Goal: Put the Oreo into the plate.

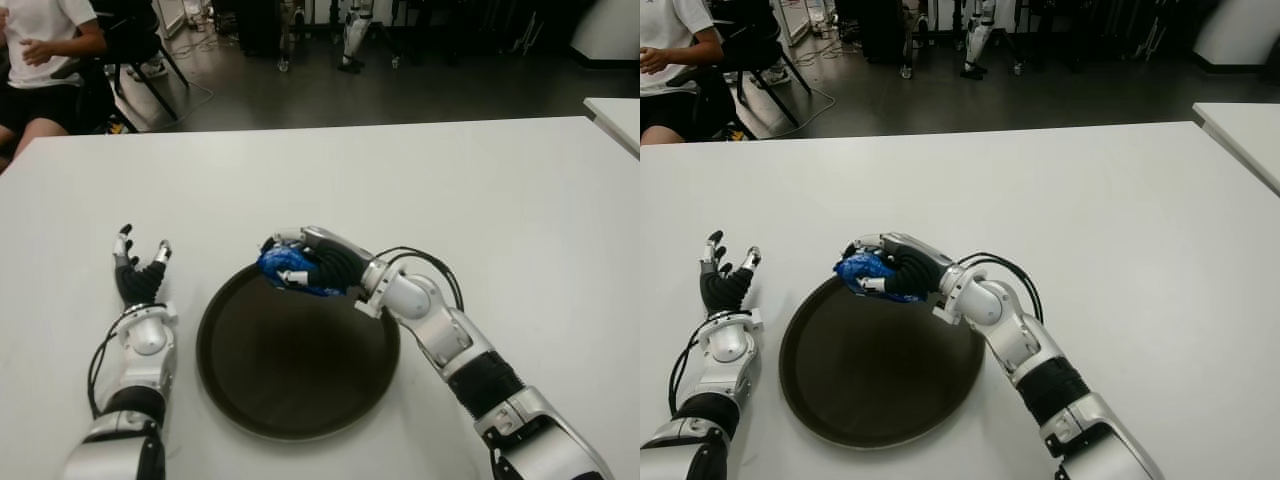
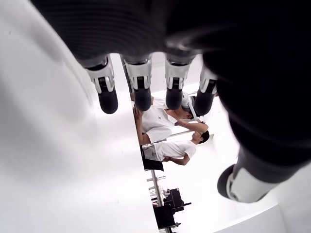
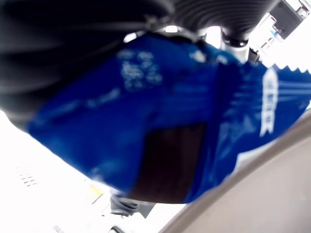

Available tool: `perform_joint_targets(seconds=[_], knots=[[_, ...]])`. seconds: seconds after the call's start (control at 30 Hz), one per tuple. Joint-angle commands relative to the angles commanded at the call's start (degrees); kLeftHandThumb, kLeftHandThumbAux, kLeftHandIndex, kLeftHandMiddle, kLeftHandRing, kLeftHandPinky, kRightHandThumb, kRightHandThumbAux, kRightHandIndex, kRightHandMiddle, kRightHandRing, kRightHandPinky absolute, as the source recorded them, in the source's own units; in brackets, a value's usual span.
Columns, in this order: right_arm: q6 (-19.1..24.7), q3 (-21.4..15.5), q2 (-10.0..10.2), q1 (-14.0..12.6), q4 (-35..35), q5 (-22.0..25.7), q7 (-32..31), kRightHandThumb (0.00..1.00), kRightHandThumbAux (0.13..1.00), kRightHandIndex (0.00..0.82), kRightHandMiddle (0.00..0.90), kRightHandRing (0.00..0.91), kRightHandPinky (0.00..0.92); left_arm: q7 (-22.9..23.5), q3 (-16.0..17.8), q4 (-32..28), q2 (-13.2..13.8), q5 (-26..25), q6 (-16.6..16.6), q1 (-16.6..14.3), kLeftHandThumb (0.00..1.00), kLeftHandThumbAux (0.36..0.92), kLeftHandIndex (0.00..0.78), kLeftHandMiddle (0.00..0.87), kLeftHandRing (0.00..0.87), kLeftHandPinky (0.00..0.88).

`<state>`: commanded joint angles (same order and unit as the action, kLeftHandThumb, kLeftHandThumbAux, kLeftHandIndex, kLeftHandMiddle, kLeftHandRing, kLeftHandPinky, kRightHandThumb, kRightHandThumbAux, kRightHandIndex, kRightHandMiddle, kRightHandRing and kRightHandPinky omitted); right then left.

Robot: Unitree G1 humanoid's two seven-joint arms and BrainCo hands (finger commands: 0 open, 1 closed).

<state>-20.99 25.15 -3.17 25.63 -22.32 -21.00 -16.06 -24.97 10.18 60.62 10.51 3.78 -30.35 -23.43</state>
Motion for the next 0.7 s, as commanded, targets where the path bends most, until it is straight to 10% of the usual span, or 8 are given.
perform_joint_targets(seconds=[0.3, 0.43, 0.6, 0.7], knots=[[-4.31, -0.26, 0.31, 0.40, -2.54, -0.26, 2.94, 0.723, 0.711, 0.439, 0.823, 0.817, 0.792, 0.43, -0.07, -0.25, 0.02, -0.13, 0.51, 0.06, 0.048, 0.674, 0.047, 0.038, 0.020, 0.037], [-4.40, -0.62, 0.71, 0.29, -2.96, 1.13, 2.04, 0.797, 0.696, 0.398, 0.578, 0.588, 0.554, 0.74, -0.04, -0.27, 0.04, -0.22, 0.53, 0.12, 0.041, 0.674, 0.050, 0.033, 0.015, 0.026], [-8.95, 0.40, 1.00, 0.68, -4.98, 1.12, 2.17, 0.260, 0.596, 0.081, 0.143, 0.156, 0.154, 0.53, 0.09, 0.04, -0.04, -0.28, 0.75, 0.02, 0.039, 0.662, 0.053, 0.055, 0.035, 0.032], [-11.58, 0.57, 1.00, 1.20, -6.85, 1.65, 1.60, 0.125, 0.548, 0.026, 0.046, 0.051, 0.055, 0.63, 0.25, 0.34, 0.02, -0.46, 0.82, 0.01, 0.048, 0.663, 0.064, 0.075, 0.053, 0.040]])
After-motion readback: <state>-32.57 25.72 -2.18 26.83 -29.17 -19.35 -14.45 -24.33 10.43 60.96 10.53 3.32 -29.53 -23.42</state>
